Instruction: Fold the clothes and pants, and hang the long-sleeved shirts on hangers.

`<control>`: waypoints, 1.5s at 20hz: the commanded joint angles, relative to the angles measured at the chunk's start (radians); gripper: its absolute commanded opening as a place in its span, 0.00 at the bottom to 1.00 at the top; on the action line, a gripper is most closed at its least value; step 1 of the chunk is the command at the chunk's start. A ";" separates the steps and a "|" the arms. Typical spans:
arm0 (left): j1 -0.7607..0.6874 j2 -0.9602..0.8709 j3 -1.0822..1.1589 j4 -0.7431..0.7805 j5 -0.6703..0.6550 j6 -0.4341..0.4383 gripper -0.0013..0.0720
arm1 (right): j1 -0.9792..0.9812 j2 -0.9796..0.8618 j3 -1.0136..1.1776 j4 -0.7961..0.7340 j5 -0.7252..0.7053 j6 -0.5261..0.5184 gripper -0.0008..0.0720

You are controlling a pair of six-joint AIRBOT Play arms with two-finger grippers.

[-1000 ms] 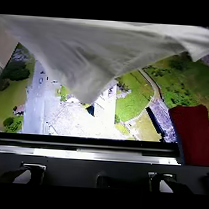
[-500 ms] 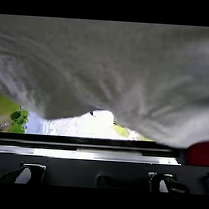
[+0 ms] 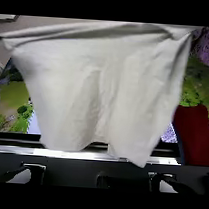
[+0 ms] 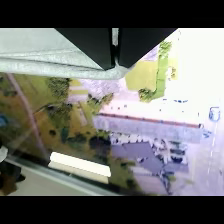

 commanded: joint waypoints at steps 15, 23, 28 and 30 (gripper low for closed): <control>-0.165 -0.605 -0.034 0.061 0.259 -0.061 0.79 | 0.146 -0.624 0.001 0.005 0.102 -0.013 0.61; 0.140 -0.400 -0.045 0.065 -0.068 -0.061 0.84 | -0.095 -0.353 -0.085 0.156 0.410 -0.449 0.66; 0.219 -0.256 -0.341 0.062 -0.064 0.006 0.84 | -0.255 -0.173 -0.605 0.385 0.434 -0.562 0.66; 0.212 -0.254 -0.392 0.062 -0.064 0.006 0.84 | -0.250 -0.131 -0.793 0.418 0.385 -0.605 0.66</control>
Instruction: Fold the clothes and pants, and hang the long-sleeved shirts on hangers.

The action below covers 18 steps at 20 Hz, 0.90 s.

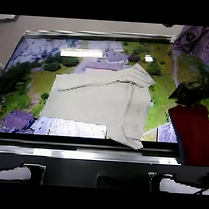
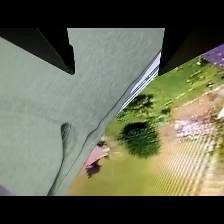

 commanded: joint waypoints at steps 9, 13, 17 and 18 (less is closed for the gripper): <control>-0.008 0.026 -0.127 -0.002 -0.005 0.017 0.84 | -0.035 0.085 -0.656 0.351 -0.254 -0.269 0.66; -0.007 0.025 -0.127 -0.001 -0.005 0.017 0.84 | -0.035 0.085 -0.736 0.400 -0.304 -0.326 0.66; -0.007 0.025 -0.127 -0.002 -0.006 0.017 0.84 | -0.035 0.085 -0.766 0.418 -0.341 -0.350 0.66; -0.007 0.025 -0.127 -0.002 -0.006 0.017 0.84 | -0.035 0.085 -0.766 0.424 -0.354 -0.350 0.66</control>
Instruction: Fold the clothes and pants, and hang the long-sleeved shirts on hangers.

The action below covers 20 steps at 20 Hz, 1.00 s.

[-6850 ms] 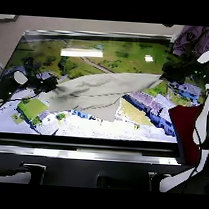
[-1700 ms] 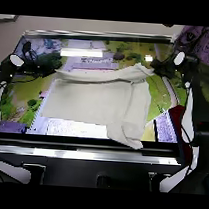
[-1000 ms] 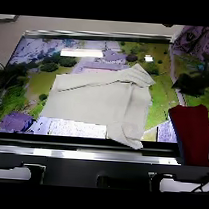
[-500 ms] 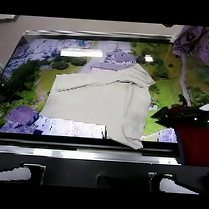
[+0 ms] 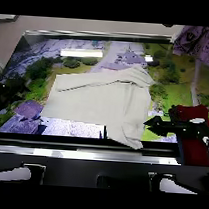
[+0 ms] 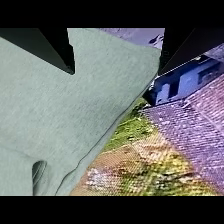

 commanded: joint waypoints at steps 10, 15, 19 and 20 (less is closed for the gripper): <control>0.000 -0.001 -0.001 0.000 -0.034 -0.056 0.86 | 0.123 -0.040 -0.020 0.046 -0.086 -0.010 0.57; 0.029 -0.001 -0.027 -0.005 -0.058 0.016 0.86 | 0.169 -0.002 -0.015 0.056 -0.169 0.012 0.06; 0.085 -0.017 -0.186 -0.130 0.045 0.183 0.86 | 0.169 0.093 -0.011 0.043 -0.167 0.070 0.06; 0.090 -0.031 -0.229 -0.158 0.070 0.224 0.86 | 0.169 0.111 -0.011 0.042 -0.161 0.084 0.06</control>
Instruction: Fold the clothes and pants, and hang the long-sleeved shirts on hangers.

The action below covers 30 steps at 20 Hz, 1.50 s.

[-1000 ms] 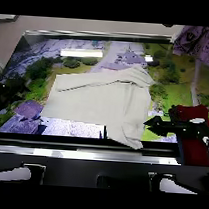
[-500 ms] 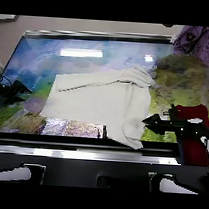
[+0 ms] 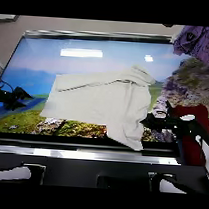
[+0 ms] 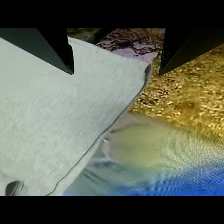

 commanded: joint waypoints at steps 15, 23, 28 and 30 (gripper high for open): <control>-0.062 -0.147 -0.183 -0.212 -0.010 0.280 0.28 | 0.004 0.150 0.002 -0.001 0.059 0.114 0.06; -0.102 -0.047 -0.002 -0.333 -0.087 0.251 0.04 | 0.007 0.219 0.235 -0.025 0.117 0.140 0.06; -0.181 0.057 0.458 -0.273 -0.086 0.136 0.04 | 0.007 0.219 0.737 -0.102 0.200 0.193 0.06; -0.195 0.105 0.676 -0.185 -0.087 0.063 0.04 | 0.007 0.226 0.977 -0.153 0.261 0.238 0.06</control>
